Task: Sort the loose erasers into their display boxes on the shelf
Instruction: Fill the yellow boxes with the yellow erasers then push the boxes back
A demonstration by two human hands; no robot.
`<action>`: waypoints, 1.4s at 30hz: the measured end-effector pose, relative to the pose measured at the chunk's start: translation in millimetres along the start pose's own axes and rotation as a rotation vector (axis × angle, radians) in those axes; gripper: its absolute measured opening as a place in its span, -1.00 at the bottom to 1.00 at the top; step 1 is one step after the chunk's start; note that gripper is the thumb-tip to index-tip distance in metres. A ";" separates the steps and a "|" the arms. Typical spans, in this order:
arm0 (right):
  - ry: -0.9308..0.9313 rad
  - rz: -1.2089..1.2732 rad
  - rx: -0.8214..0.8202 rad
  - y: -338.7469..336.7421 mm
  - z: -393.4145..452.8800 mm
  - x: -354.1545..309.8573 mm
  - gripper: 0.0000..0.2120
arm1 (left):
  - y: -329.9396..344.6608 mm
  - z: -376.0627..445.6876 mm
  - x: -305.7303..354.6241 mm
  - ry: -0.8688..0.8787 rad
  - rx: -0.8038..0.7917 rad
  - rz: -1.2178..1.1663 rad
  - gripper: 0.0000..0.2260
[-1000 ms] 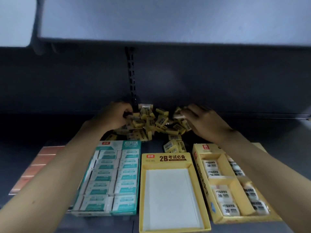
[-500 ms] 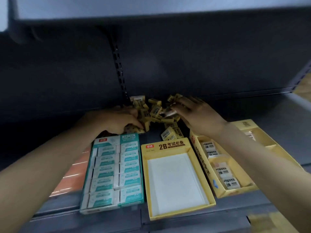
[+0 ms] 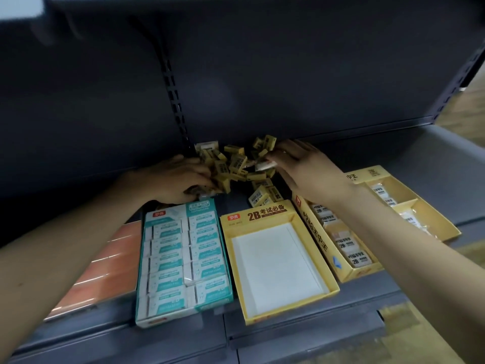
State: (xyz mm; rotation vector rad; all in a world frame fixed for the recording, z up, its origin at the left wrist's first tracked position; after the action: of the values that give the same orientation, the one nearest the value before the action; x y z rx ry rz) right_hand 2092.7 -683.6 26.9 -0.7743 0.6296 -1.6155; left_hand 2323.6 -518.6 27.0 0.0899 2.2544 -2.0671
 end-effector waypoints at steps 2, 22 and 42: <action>0.014 0.011 -0.011 0.2 -1.0 -1.7 -0.67 | -1.5 -2.6 1.8 0.038 0.017 0.029 -0.65; 0.165 0.141 -0.059 -15.1 1.9 -2.8 -0.75 | -17.1 -9.8 22.4 -0.024 0.332 -0.050 -0.76; 0.390 0.381 -0.153 -70.3 -21.5 41.9 -0.74 | -62.0 16.8 149.9 -0.869 0.967 -0.869 -0.68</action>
State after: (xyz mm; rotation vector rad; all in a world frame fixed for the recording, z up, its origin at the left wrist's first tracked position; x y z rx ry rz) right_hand 2027.7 -712.7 72.6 -0.4121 1.1195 -1.3798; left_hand 2168.6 -542.4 72.1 -1.5749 0.6849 -2.5343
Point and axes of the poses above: each hand's wrist, its own z-axis towards the middle knuckle, its own y-axis out of the palm, x = y × z, the point moved 1 cm from there along z, towards the middle knuckle, and after that the axes turned 2 degrees about y, right-handed, at the moved point
